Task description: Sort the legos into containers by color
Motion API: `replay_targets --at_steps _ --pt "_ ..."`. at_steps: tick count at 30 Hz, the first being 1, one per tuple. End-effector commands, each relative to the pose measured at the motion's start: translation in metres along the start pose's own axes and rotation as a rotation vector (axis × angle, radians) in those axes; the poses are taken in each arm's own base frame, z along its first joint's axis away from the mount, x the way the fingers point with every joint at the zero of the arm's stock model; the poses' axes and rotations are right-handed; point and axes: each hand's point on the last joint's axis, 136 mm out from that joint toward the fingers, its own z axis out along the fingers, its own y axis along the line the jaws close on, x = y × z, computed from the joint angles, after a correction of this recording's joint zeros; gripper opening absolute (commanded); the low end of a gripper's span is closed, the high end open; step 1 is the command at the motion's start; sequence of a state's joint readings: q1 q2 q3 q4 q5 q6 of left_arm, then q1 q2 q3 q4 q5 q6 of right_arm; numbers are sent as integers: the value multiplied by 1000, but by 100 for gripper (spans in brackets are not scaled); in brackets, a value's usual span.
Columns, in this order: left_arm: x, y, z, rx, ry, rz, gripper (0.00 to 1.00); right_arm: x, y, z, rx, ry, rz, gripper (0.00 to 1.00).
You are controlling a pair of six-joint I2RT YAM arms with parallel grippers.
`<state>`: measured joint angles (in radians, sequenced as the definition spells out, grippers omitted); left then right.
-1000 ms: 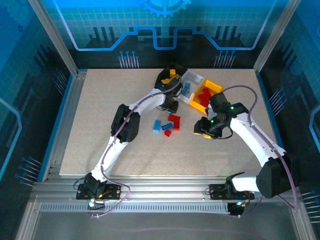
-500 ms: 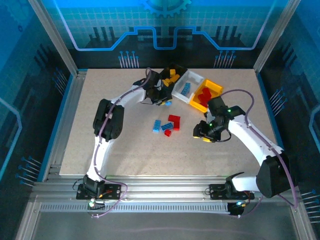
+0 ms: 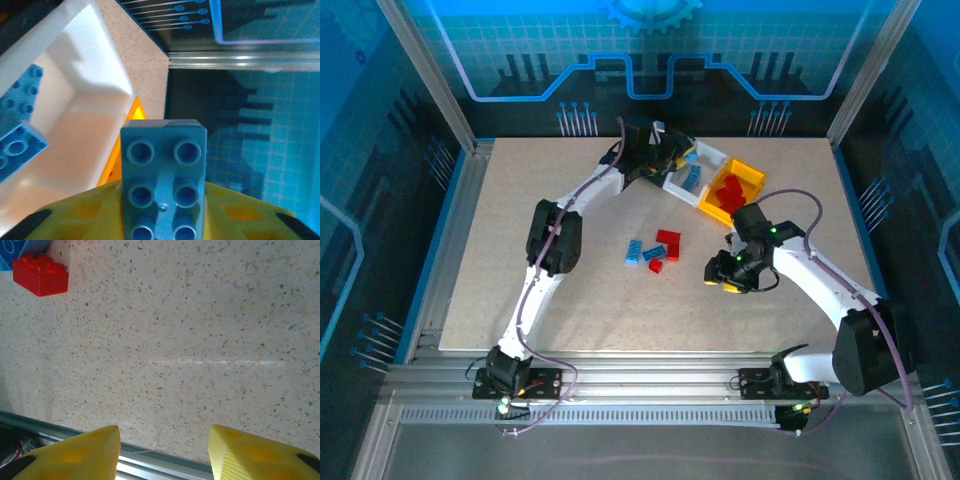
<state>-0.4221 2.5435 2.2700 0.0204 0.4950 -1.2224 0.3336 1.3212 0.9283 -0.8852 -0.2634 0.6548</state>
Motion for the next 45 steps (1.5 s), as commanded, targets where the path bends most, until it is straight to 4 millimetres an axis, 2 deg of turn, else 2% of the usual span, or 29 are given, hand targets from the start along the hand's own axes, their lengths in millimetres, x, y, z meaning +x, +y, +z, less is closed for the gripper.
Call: replay_targets --at_steps 1,7,13,21,26,29,32,39,45 --pt "-2 -3 16 44 18 -55 43 2 5 0 -17 -6 2 52" --pt "-13 4 25 48 -8 -67 57 10 1 -2 -24 -16 19 52" --pt "-11 6 22 35 4 -50 65 13 2 -8 -22 -37 14 53" --pt "-6 2 8 4 18 -27 69 17 9 -8 -9 -46 -21 54" --pt "5 -13 -11 1 48 22 71 15 15 -10 19 -61 -73 54" --pt "16 -15 -32 -43 58 66 71 7 20 -11 35 -70 -110 54" --pt "32 -7 -59 -141 75 117 72 -7 31 -8 53 -72 -163 54" --pt "63 38 -153 -465 80 258 75 -49 57 17 99 -26 -247 60" --pt "95 75 -223 -595 90 279 78 -92 85 47 115 17 -303 68"
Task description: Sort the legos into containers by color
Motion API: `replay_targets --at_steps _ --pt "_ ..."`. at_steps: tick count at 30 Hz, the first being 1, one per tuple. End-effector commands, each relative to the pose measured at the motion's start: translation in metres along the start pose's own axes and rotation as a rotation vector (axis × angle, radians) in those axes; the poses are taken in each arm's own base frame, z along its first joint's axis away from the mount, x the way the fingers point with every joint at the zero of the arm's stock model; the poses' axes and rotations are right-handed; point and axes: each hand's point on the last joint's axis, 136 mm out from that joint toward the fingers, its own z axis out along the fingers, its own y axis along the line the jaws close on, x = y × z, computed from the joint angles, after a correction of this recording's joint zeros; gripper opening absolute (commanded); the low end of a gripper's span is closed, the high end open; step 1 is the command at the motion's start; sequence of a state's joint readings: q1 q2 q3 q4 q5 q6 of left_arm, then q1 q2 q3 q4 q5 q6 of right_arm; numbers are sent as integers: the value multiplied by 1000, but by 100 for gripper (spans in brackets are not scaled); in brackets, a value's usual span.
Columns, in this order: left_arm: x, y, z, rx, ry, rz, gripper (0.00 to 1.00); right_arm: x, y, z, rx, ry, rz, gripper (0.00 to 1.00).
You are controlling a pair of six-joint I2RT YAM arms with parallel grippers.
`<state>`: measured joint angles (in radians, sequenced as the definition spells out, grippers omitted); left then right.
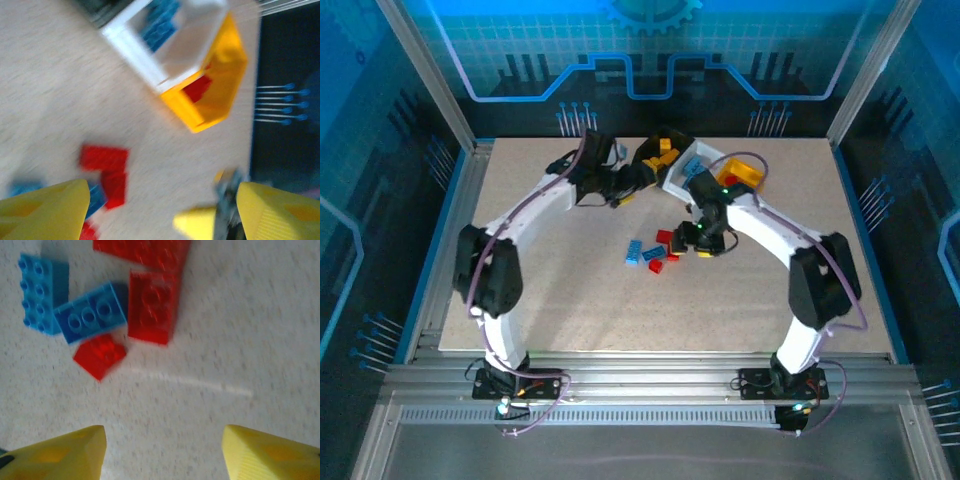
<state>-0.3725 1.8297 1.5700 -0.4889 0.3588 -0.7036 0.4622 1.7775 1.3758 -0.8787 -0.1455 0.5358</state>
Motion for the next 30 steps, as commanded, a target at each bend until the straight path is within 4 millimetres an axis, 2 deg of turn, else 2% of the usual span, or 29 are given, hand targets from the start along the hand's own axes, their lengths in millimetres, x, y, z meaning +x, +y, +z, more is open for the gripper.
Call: replay_targets --at_steps 1,5,7,8,18,21,22,30 --pt "36 55 -23 -152 45 34 79 -20 12 15 22 36 -63 71" --pt "56 77 -43 -180 40 6 81 -41 18 34 37 62 -12 91" --pt "64 86 -52 -196 39 1 82 -49 20 42 50 65 25 99" --pt "67 90 -56 -203 38 0 82 -52 20 46 64 65 40 100" --pt "76 109 -81 -240 39 3 85 -70 23 72 240 51 62 99" --pt "78 113 -83 -244 49 4 85 -74 20 69 276 37 70 96" --pt "79 113 -83 -243 49 3 85 -72 15 79 299 55 77 95" --pt "79 117 -82 -230 58 2 86 -74 8 87 337 54 84 88"
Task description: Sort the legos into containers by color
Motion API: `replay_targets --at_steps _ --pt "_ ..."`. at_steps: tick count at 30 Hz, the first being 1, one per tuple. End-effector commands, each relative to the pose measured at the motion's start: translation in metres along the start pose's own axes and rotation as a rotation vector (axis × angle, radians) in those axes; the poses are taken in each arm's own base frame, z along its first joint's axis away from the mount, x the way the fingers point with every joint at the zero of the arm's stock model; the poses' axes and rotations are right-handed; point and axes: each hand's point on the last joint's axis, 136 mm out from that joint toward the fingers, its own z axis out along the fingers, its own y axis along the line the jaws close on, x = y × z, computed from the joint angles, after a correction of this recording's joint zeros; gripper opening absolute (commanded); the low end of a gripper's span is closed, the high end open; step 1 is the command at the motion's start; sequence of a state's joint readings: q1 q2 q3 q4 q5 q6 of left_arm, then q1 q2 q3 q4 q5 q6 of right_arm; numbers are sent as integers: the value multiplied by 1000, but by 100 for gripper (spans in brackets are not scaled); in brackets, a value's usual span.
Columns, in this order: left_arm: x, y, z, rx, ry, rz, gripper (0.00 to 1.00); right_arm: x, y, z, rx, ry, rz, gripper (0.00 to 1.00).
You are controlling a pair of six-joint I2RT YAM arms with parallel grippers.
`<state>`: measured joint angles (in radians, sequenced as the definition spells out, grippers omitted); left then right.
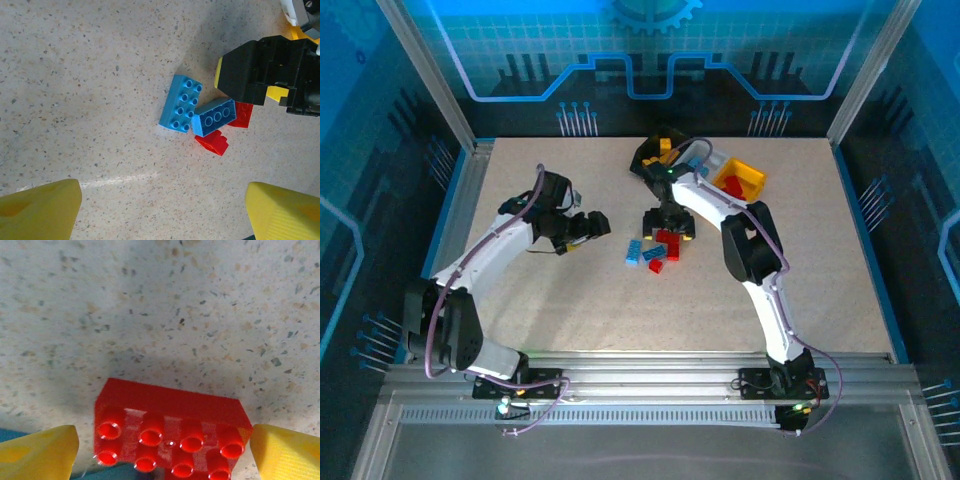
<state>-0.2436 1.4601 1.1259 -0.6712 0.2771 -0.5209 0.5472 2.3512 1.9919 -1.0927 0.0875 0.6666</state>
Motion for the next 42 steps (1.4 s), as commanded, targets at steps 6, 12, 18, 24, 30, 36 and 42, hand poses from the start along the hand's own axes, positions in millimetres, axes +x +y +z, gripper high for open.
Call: replay_targets --at_steps 6,12,18,24,30,36,42 --pt "6 3 -6 16 9 22 86 -2 -7 11 63 3 17 77" --pt "10 6 -5 20 17 16 87 -9 -3 9 35 -34 11 65" --pt "10 6 -5 23 18 17 87 -16 0 -5 11 -78 -6 61" --pt "12 5 -4 34 18 18 87 -24 4 -47 -35 -162 -19 61" --pt "11 2 -3 54 17 14 87 -33 -4 -100 -68 -264 -17 62" --pt "10 -1 -4 64 14 11 87 -48 -48 -141 -62 -357 39 63" --pt "17 -1 -3 59 24 12 88 -68 -111 -150 -33 -405 145 63"
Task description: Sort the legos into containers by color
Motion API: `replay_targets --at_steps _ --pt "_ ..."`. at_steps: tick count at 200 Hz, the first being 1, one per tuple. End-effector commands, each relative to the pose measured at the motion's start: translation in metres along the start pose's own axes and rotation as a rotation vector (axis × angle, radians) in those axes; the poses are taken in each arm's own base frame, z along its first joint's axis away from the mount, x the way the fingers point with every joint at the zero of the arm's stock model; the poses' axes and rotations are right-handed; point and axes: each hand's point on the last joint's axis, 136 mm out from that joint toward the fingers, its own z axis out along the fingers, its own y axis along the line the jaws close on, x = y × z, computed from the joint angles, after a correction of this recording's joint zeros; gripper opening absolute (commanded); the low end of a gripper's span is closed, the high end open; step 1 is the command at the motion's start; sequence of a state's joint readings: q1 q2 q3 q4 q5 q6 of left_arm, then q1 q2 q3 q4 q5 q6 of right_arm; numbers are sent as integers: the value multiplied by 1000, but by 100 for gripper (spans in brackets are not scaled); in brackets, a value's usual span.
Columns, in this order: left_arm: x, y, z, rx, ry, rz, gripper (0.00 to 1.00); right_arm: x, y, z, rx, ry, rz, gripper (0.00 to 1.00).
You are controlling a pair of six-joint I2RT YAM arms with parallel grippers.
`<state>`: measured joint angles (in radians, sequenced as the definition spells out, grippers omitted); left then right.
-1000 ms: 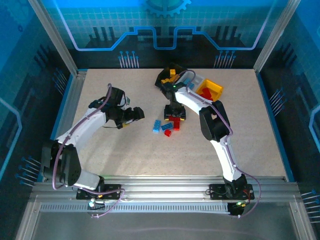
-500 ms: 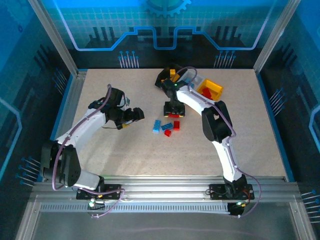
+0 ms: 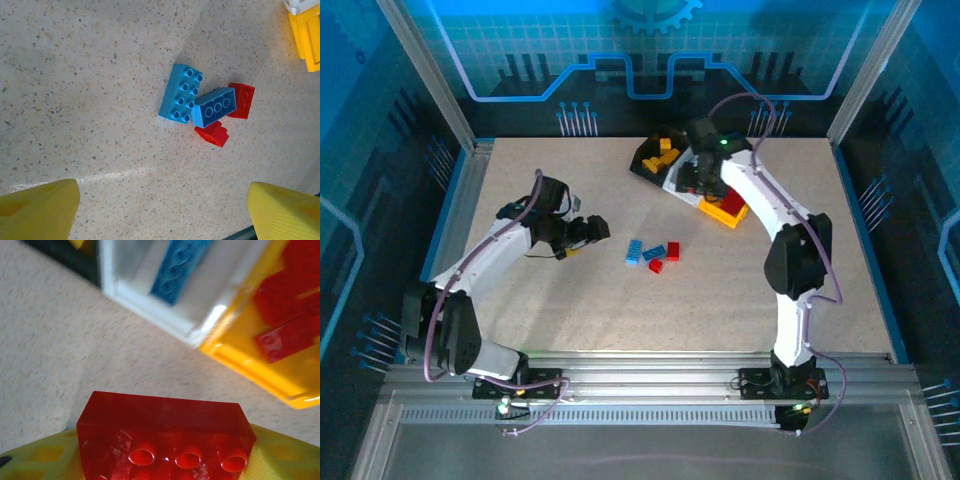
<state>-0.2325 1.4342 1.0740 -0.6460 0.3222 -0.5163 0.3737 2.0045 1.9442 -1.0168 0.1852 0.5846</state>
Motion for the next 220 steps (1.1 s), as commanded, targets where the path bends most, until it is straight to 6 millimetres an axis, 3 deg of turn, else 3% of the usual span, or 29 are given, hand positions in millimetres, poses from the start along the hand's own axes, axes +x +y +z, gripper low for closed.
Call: replay_targets --at_steps 1,49,86,113,133,152,180,220 --pt "10 -3 -3 22 9 15 87 -17 -46 1 64 -33 50 63" --pt "21 0 -1 -4 24 13 88 -40 -101 34 102 -2 139 63" --pt "23 -1 -4 -19 26 17 88 -50 -113 64 94 34 171 65" --pt "22 0 -7 -36 15 18 88 -57 -112 80 89 60 173 74" --pt "20 0 -8 -43 4 17 88 -65 -113 75 92 49 181 84" --pt "15 -1 -6 -46 -5 15 88 -72 -110 61 78 11 181 100" --pt "6 -5 -3 -42 -24 20 89 -72 -105 39 42 -12 145 100" --pt "-4 -11 7 -32 -33 18 89 -56 -104 4 -6 -93 165 100"
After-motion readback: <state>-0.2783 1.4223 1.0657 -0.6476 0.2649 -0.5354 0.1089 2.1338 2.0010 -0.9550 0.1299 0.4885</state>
